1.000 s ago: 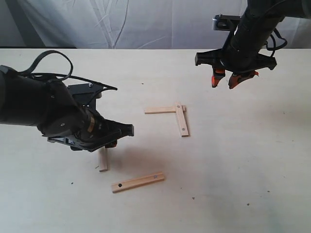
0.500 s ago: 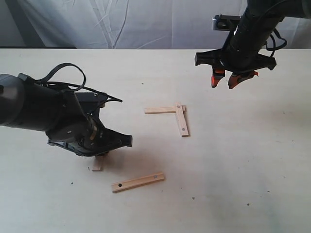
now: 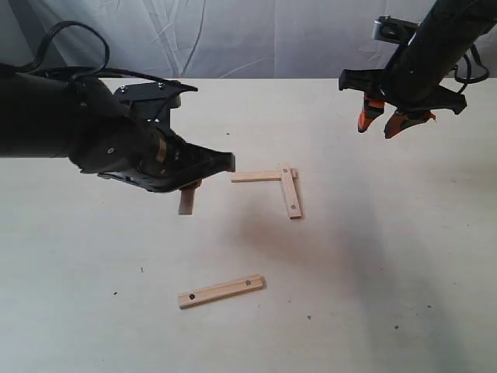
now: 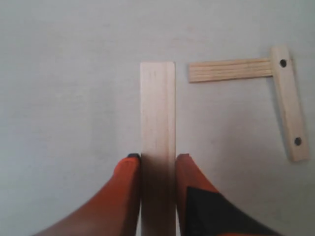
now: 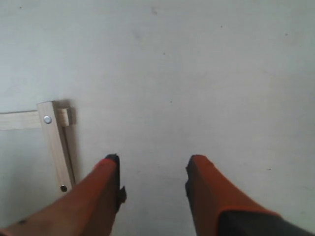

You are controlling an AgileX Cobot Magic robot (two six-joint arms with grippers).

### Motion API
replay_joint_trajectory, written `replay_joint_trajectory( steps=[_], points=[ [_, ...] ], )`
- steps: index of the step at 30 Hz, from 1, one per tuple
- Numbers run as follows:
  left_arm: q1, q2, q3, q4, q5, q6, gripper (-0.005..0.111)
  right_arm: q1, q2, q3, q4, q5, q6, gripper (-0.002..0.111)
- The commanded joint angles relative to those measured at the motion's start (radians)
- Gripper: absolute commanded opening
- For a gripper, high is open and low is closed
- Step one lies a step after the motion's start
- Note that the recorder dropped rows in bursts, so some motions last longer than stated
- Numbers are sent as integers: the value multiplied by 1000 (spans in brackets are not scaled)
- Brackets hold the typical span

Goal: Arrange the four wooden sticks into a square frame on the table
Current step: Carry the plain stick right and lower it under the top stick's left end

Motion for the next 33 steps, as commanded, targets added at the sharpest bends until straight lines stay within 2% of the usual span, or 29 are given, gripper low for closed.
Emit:
replay_joint_trajectory(
  steps=[1,9,13,33],
  points=[
    [-5,83,-93,-114,-18,29,0,-16,-6,-5,-13,2,-33,44],
    [-58,235,-211,-171,-19,22,0,-16,-6,-5,-19,-29,-55,44],
    [-65,289,-216,-228,-56,1,0,-16,-6,-5,-12,-36,-57,44],
    [-65,336,-216,-231,-149,-16,0,-16,-2,-5,-12,-36,-59,44]
  ],
)
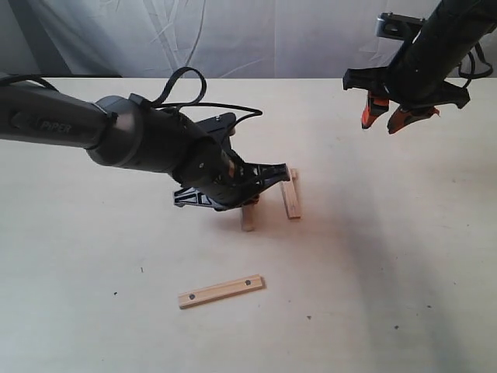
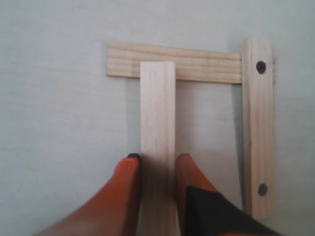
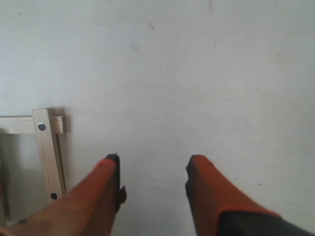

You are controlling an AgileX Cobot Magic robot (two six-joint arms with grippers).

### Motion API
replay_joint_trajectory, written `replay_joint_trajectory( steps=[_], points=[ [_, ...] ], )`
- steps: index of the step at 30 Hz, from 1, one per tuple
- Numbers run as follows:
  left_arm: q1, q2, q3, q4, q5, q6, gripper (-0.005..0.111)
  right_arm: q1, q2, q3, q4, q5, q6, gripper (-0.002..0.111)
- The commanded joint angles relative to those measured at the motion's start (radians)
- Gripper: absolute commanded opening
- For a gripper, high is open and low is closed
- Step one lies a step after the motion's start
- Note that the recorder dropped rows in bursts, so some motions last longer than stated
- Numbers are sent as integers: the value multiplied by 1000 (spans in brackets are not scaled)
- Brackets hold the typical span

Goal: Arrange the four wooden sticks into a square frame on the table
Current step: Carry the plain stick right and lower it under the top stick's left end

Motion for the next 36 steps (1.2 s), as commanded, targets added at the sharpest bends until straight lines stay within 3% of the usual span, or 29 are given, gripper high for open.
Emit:
replay_joint_trajectory(
  steps=[1,19,22,29,36],
  points=[
    [-4,2,-4,-3,-26,-7,0,-5,-2,-5,-3,-7,-6,44],
    [24,4,-4,84,-1,-1,0,-5,-2,-5,-3,-13,-6,44],
    [24,4,-4,91,-1,-1,8,-5,-2,-5,-3,-15,-6,44],
    [24,-6,-4,93,30,3,41,-5,-2,-5,-3,-31,-6,44],
    [34,-133,-4,135,136,3,45,-5,-34,-5,-5,64,-27,44]
  ],
)
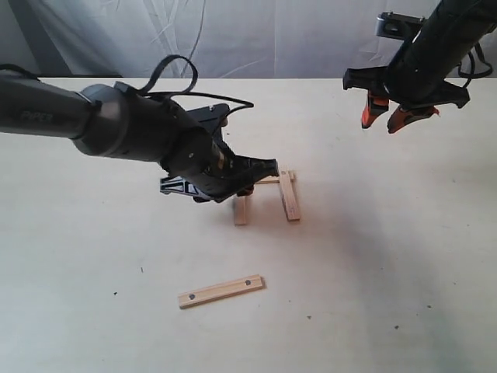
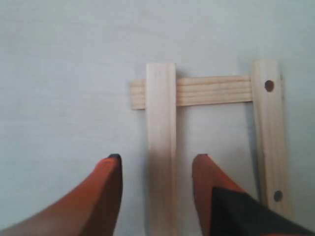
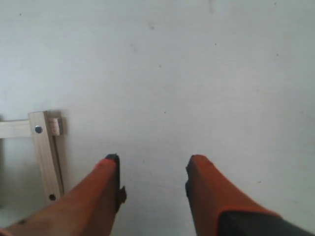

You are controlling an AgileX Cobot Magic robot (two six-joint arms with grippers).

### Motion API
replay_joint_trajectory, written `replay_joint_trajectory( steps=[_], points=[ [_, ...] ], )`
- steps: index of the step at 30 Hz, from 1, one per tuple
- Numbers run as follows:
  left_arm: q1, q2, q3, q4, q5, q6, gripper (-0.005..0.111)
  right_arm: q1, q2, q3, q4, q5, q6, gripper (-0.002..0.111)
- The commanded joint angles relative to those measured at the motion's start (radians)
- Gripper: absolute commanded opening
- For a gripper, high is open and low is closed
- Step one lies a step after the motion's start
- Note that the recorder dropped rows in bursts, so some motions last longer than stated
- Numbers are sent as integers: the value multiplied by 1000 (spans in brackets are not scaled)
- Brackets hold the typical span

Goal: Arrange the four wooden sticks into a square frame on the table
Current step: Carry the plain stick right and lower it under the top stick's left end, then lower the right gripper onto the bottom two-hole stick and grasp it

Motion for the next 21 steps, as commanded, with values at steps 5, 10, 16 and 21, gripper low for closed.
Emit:
replay_joint_trajectory(
  steps=[5,10,16,21],
  points=[
    [103,-234,-4,155,253,84,38,46,-139,101,58,8,-160,44],
    [246,-381,-4,125,400,357,5,172,-232,267,270,-68,-535,44],
    [411,-500,24,-143,469,699,0,381,-226,324,302,-59,-725,44],
    [488,-520,125,-454,468,967,0,555,-190,324,192,-110,-809,44]
  ],
)
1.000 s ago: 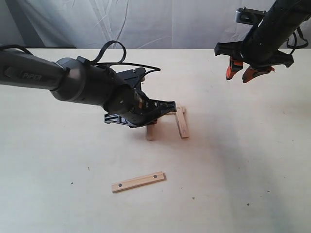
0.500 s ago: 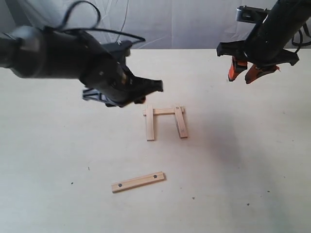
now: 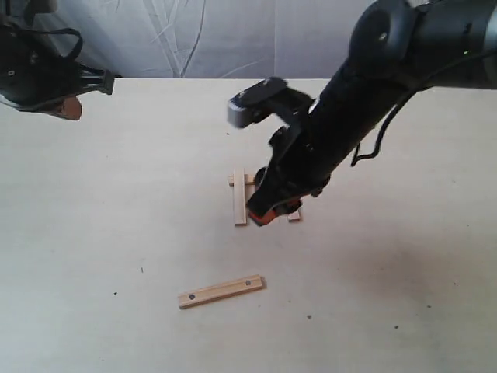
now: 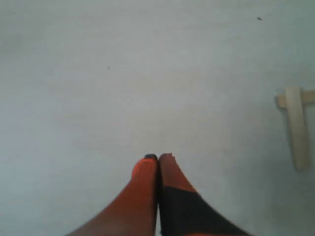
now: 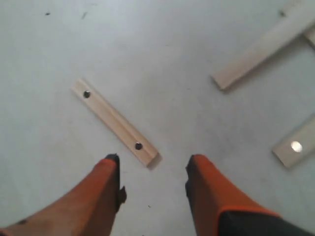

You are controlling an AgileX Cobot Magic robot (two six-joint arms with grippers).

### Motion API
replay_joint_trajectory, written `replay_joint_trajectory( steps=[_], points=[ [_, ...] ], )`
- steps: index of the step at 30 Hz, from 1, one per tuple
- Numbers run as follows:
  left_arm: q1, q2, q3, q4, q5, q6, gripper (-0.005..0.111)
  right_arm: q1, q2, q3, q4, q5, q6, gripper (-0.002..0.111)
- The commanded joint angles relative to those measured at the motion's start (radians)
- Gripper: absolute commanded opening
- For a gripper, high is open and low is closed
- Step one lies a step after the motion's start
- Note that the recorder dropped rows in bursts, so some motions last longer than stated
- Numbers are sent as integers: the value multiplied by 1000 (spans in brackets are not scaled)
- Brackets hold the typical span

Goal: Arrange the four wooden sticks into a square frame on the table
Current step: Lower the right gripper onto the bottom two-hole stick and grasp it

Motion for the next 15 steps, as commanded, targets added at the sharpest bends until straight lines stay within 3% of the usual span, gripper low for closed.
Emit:
replay_joint_trajectory(
  steps=[1,9,15],
  points=[
    [41,-11,94,-206,0,201,0,131,35,3,-127,-44,-61,44],
    [41,-11,230,-227,-181,201,0,297,179,-17,-298,-132,-69,44],
    [41,-11,230,-228,-204,201,0,315,266,-104,-315,-93,-84,44]
  ],
)
